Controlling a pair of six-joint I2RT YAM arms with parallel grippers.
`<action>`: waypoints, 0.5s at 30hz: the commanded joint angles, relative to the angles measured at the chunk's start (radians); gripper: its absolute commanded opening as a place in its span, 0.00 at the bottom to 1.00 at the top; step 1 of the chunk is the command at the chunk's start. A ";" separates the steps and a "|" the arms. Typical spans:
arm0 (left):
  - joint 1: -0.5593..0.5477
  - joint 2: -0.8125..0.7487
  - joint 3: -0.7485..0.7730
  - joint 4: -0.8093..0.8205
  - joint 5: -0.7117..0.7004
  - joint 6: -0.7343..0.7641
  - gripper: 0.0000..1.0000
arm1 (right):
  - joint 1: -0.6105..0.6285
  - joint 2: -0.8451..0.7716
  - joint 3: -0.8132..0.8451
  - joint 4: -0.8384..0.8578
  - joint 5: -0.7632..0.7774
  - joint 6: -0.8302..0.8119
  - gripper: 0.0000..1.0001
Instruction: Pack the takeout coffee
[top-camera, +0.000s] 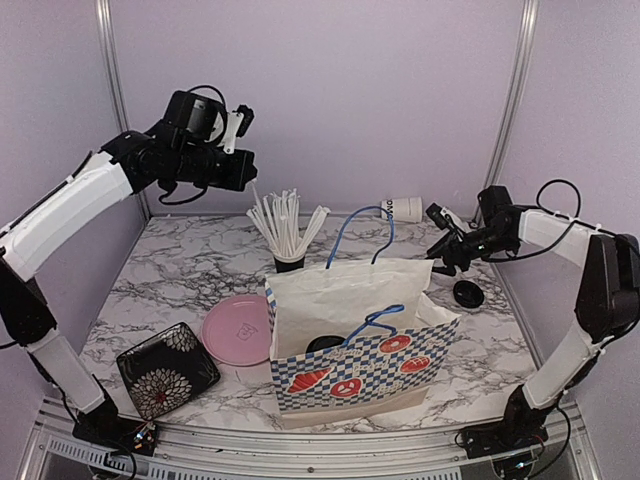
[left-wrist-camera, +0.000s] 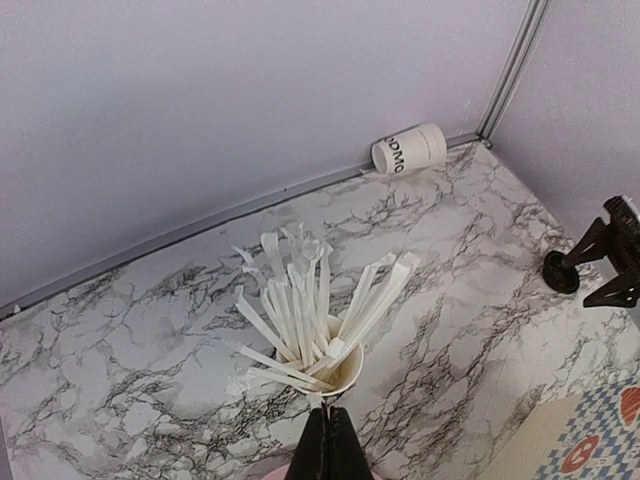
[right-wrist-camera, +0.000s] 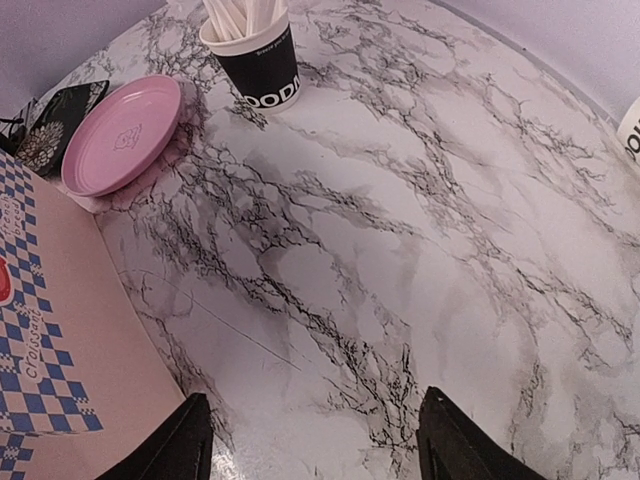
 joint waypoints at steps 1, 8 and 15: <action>-0.035 -0.129 0.095 -0.037 0.020 0.031 0.00 | 0.017 0.013 0.018 -0.016 0.018 -0.012 0.67; -0.128 -0.199 0.198 -0.068 0.201 0.031 0.00 | 0.025 0.023 0.019 -0.018 0.030 -0.012 0.67; -0.189 -0.232 0.245 -0.068 0.351 -0.031 0.00 | 0.032 0.030 0.022 -0.021 0.035 -0.012 0.67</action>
